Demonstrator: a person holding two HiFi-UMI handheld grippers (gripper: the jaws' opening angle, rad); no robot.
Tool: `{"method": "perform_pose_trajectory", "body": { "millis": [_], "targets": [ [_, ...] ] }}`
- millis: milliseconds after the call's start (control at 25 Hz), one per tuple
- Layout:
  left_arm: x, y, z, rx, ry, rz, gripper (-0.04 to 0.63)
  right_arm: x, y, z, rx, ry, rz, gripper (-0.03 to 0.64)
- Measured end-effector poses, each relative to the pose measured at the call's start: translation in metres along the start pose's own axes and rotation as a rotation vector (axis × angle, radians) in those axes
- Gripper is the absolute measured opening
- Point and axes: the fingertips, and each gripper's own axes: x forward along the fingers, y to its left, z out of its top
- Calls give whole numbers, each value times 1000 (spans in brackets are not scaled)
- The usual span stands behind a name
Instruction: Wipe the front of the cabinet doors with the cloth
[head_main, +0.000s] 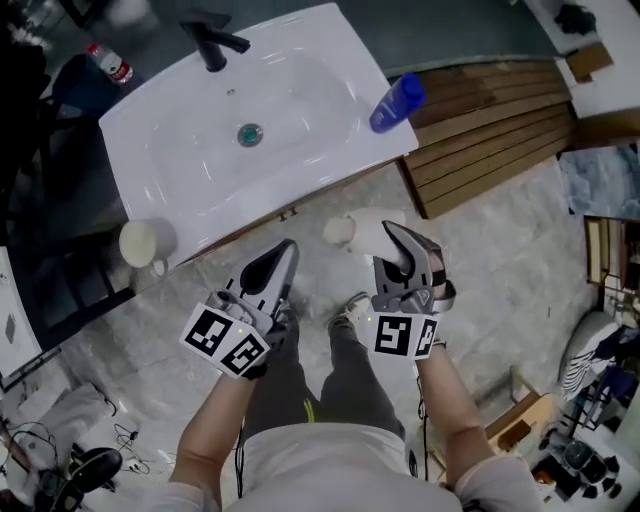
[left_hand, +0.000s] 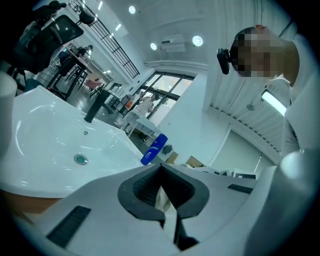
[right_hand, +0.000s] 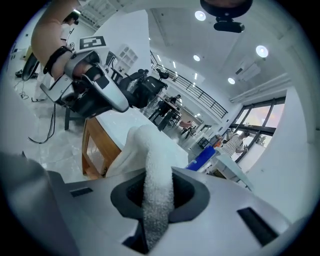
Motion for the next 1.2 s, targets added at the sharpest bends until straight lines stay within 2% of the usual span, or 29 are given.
{"method": "perform_pose_trajectory", "body": {
  "millis": [360,680,1200],
  "targets": [
    [-22,-56,50,21,-26,-10,16,-70,-42,50,-1,-28,-21,71],
    [-40,-108,89,80,-72,-18,15,-121,-77,78,-14,-75,-49,72],
    [-68,-160,118,97,-136,0,15,-172,-113,100,-19,-123,-96,71]
  ]
}}
